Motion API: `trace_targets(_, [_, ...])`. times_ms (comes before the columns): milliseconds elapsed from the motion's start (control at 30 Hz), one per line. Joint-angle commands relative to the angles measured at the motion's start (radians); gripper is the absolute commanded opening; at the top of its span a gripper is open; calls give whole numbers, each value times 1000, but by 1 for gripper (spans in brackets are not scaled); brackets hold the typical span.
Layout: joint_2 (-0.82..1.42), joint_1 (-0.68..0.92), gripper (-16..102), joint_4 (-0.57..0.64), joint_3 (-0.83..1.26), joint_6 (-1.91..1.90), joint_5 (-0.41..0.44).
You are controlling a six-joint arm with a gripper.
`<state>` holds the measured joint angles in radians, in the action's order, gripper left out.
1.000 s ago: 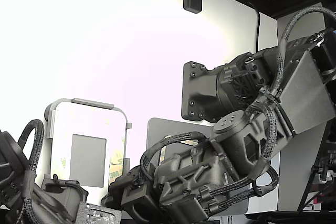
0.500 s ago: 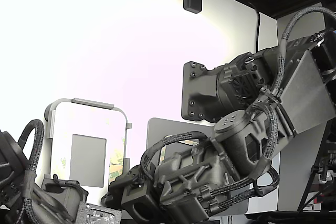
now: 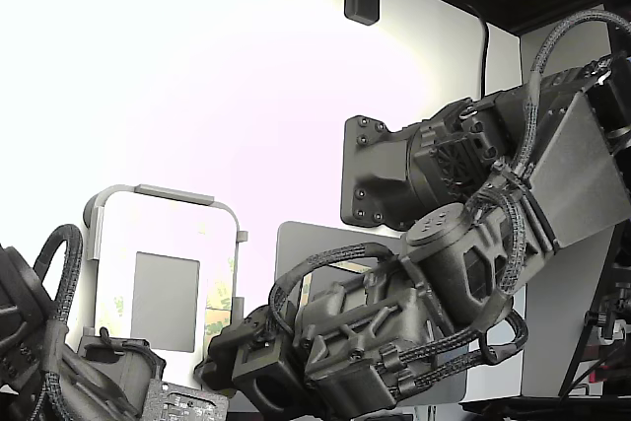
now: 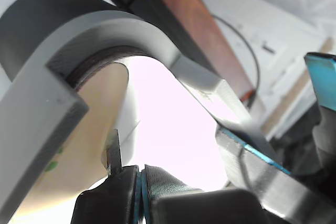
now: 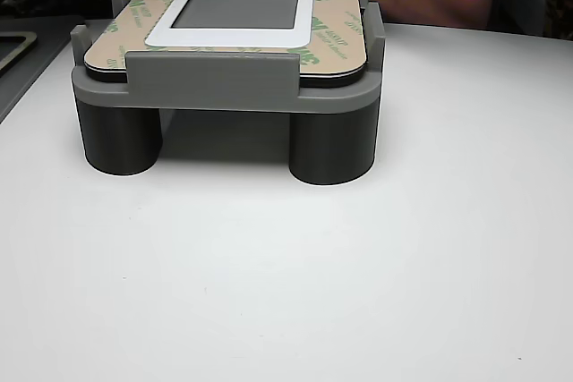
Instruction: Peel off protective film from adhesive tape.
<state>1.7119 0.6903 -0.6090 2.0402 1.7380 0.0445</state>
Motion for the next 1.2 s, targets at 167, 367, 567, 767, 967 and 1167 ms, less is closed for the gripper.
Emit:
trace_targets(167, [38, -15, -9, 18, 3, 2, 2])
trace_targets(367, [37, -15, -9, 37, 20, 5, 5])
trace_targets(567, [31, -17, -9, 46, 25, 14, 8])
trace_targets(767, [23, -23, -9, 55, 29, 21, 8])
trace_targets(967, [18, -35, -9, 61, 29, 32, 0])
trace_targets(1167, [11, -40, -9, 63, 28, 34, -2])
